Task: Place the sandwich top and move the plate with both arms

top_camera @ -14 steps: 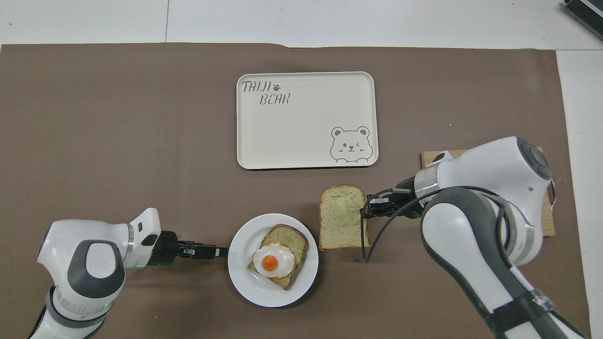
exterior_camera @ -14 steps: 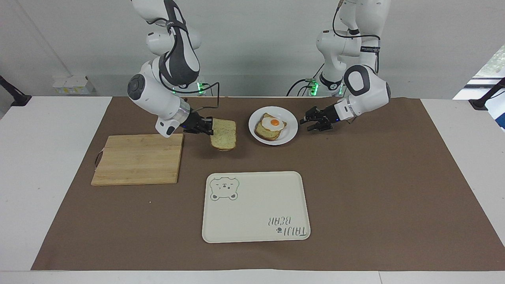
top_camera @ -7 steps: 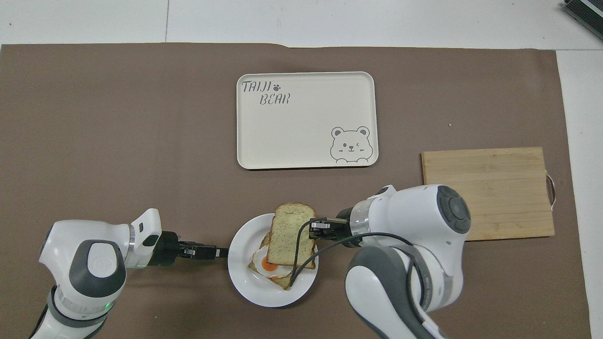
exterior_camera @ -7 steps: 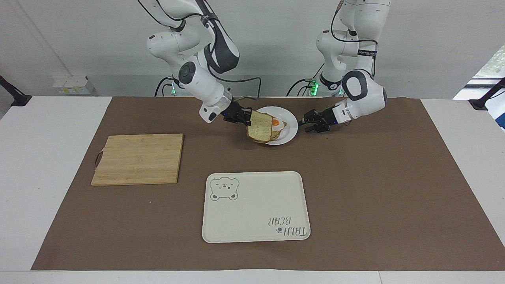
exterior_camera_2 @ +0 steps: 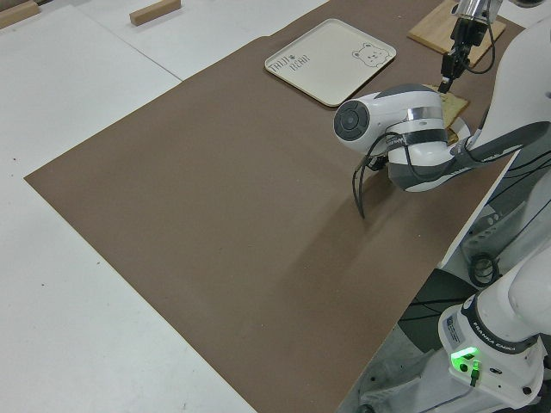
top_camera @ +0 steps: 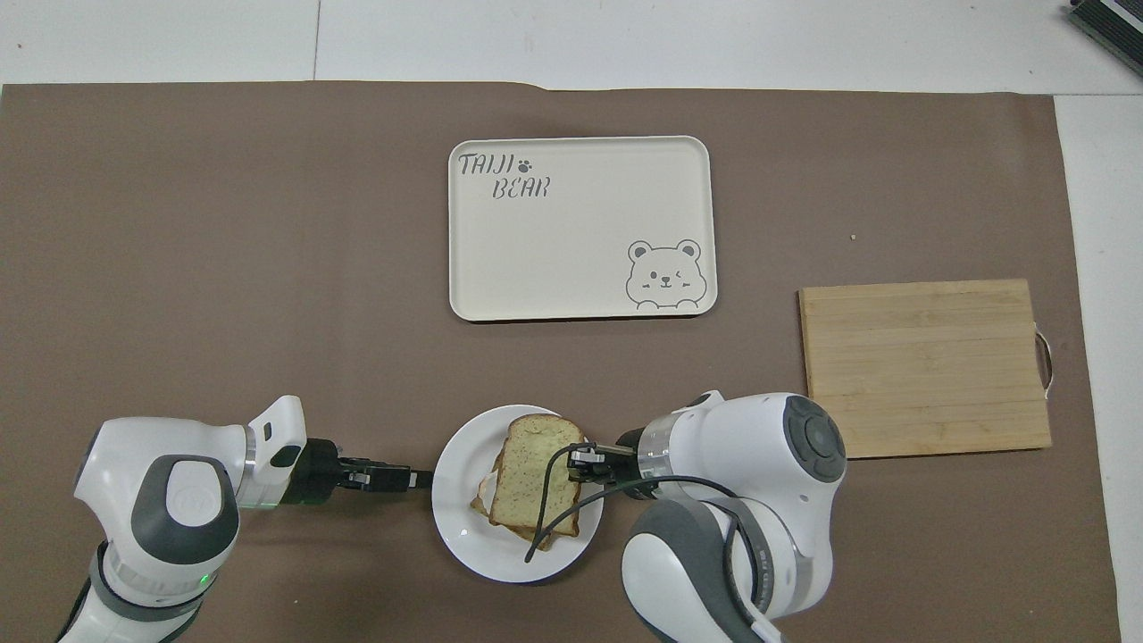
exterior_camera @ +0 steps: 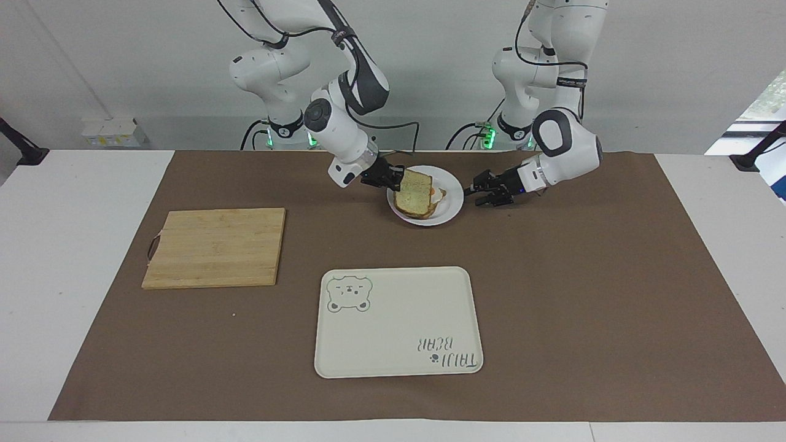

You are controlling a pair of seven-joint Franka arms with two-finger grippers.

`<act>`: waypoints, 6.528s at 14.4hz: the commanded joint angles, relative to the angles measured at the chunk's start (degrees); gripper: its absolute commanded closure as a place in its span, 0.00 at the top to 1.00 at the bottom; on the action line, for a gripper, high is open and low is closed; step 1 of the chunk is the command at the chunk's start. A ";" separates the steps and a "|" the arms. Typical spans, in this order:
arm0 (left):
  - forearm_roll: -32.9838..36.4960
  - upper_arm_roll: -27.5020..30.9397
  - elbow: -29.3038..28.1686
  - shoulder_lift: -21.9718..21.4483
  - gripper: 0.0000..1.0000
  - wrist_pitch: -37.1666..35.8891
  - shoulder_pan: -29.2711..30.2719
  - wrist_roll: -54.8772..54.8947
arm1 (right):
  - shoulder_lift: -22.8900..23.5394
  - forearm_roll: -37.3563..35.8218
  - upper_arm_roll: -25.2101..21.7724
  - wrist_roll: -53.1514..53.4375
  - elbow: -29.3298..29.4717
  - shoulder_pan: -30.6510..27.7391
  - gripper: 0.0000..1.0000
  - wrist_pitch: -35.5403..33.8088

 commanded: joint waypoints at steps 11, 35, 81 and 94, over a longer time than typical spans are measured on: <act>-2.28 0.51 -1.34 0.05 0.55 1.96 -1.73 1.37 | -1.42 -4.43 -0.84 2.34 6.69 -4.22 1.00 -3.28; -20.22 -0.01 26.23 16.90 0.00 3.43 -3.05 -7.39 | 0.15 -47.63 -2.42 -16.57 44.50 -36.23 1.00 -53.57; 51.40 12.10 56.74 10.96 1.00 -13.55 -2.88 -28.07 | 0.33 -46.74 -2.15 -15.67 44.51 -35.71 1.00 -52.62; 61.52 7.05 63.26 0.05 1.00 -35.47 3.24 -27.81 | 0.42 -46.74 -2.15 -15.67 44.51 -35.71 1.00 -52.62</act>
